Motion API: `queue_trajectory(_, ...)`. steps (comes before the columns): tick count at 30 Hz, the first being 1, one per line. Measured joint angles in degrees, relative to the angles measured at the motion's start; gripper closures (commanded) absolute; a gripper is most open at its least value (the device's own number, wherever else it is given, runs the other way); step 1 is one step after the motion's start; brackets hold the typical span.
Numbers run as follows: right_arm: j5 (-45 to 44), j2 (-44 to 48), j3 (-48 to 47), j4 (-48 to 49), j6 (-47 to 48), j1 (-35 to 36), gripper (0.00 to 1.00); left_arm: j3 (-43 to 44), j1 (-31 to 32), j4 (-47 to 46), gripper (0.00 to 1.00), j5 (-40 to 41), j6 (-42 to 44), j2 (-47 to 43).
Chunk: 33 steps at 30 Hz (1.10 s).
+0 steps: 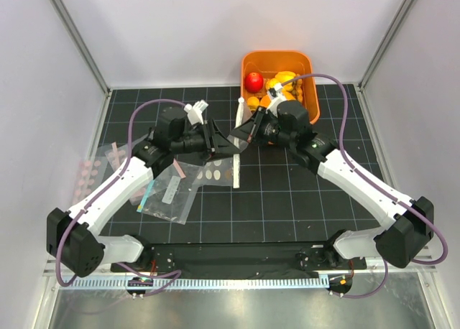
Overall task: Place the food in the zip-top bag and seal the zipper
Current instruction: Open the zipper of the food storage bag.
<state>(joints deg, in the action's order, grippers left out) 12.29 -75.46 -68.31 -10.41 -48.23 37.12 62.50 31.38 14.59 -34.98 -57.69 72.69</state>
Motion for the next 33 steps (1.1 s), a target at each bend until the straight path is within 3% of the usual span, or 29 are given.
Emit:
queue_trajectory(18,-6.45,-0.07,-3.91,-8.94,-0.22,0.7,0.99,6.01,2.12,1.66,0.66,0.46,3.3,6.58)
queue_trajectory(23,-8.66,-0.09,-4.44,-11.96,-0.68,0.7,0.97,7.37,2.16,2.01,0.97,0.24,4.04,7.15)
queue_trajectory(27,-9.68,-0.22,-4.5,-13.33,-1.11,0.7,0.92,7.61,2.38,2.05,1.0,-0.22,4.59,7.96)
queue_trajectory(30,-9.9,-0.42,-4.55,-14.32,-1.66,0.7,0.65,7.61,2.45,2.49,1.0,-0.37,4.7,8.17)
queue_trajectory(31,-9.9,-0.44,-4.55,-14.6,-1.66,0.72,0.47,7.61,2.49,2.47,1.0,-0.55,4.81,8.2)
queue_trajectory(33,-9.99,-0.44,-4.57,-15.23,-1.79,0.79,0.37,7.89,2.51,2.89,1.0,-0.7,5.4,8.2)
